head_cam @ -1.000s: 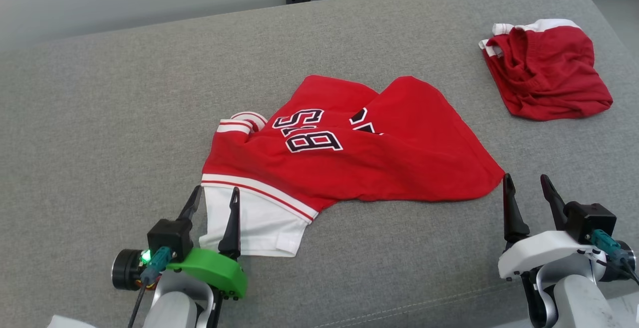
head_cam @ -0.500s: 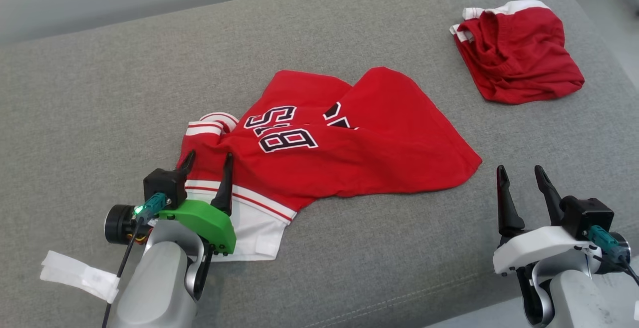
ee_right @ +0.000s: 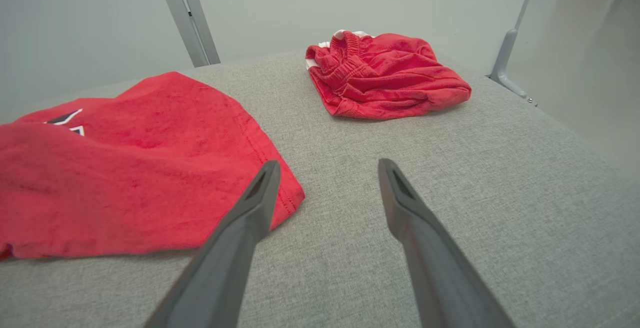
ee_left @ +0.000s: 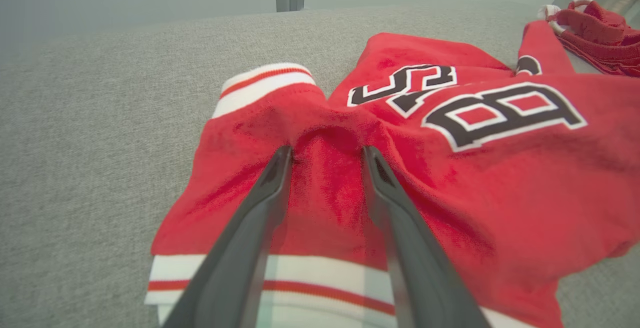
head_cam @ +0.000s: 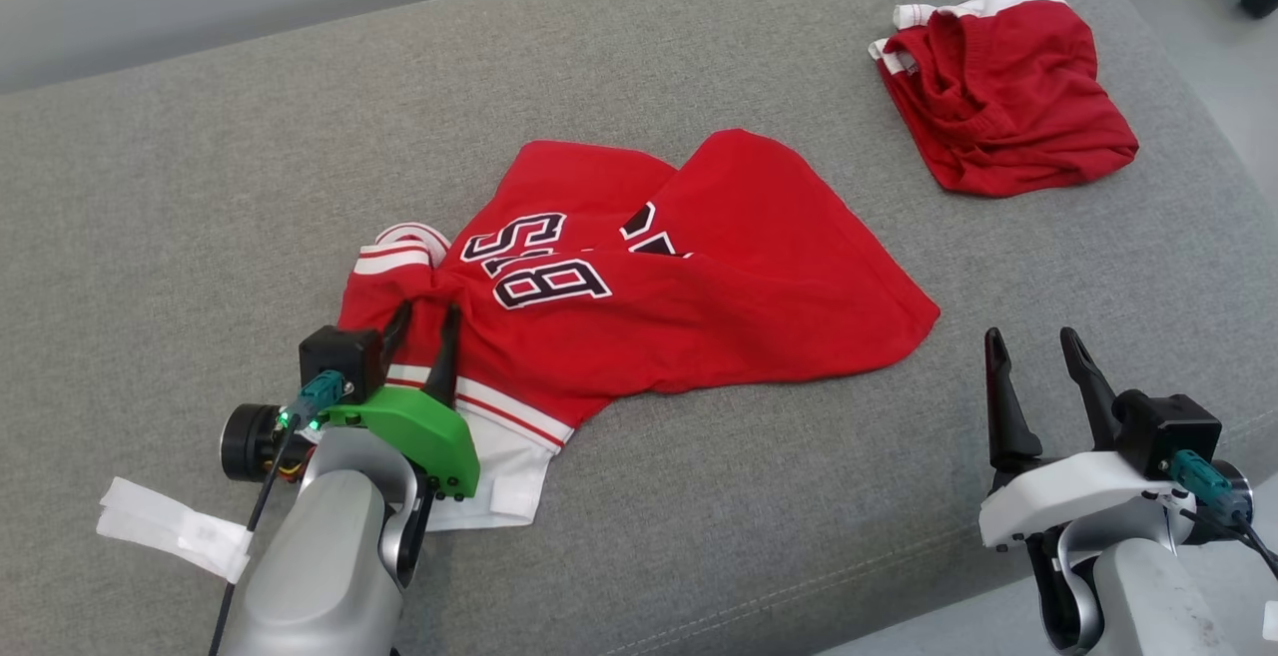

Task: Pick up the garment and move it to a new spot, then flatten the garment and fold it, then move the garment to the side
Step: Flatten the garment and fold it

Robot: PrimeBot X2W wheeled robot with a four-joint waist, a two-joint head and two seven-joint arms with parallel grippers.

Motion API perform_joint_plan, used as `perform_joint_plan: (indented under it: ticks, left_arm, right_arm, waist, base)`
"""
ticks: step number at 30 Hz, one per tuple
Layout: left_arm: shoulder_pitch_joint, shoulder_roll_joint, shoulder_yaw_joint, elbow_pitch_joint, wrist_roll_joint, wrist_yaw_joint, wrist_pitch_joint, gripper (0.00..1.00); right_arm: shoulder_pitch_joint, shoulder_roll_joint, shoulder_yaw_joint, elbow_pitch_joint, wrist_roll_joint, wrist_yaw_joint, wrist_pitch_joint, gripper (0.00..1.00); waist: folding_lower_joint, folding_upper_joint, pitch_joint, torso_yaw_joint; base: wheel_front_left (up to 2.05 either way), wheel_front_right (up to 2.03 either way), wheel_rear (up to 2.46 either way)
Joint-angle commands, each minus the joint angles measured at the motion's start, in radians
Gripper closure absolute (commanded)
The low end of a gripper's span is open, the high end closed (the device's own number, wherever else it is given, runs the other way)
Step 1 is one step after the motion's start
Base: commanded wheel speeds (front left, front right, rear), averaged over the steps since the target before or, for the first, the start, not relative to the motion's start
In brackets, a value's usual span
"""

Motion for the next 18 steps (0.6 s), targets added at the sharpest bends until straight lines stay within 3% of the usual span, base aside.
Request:
perform_joint_plan:
  ticks: [1,7,18]
  left_arm:
    - [-0.019,0.002,0.000,0.007,-0.006,0.007,-0.004,1.00]
    - [-0.041,0.022,0.027,0.020,-0.014,0.045,-0.020,1.00]
    - [-0.047,0.123,0.132,-0.053,-0.031,0.120,-0.027,1.00]
  right_arm:
    - [-0.004,-0.002,0.003,-0.005,0.010,-0.002,-0.004,0.00]
    - [-0.004,-0.002,-0.001,-0.013,0.013,-0.002,-0.004,0.00]
    - [-0.008,-0.002,-0.012,0.005,0.011,-0.002,-0.004,0.00]
  waist:
    - [0.0000,0.0094,0.001,-0.002]
    - [0.0000,0.0094,0.003,0.003]
    - [0.0000,0.0094,0.016,0.027]
  base:
    - [0.00,0.00,0.00]
    - [0.00,0.00,0.00]
    - [0.00,0.00,0.00]
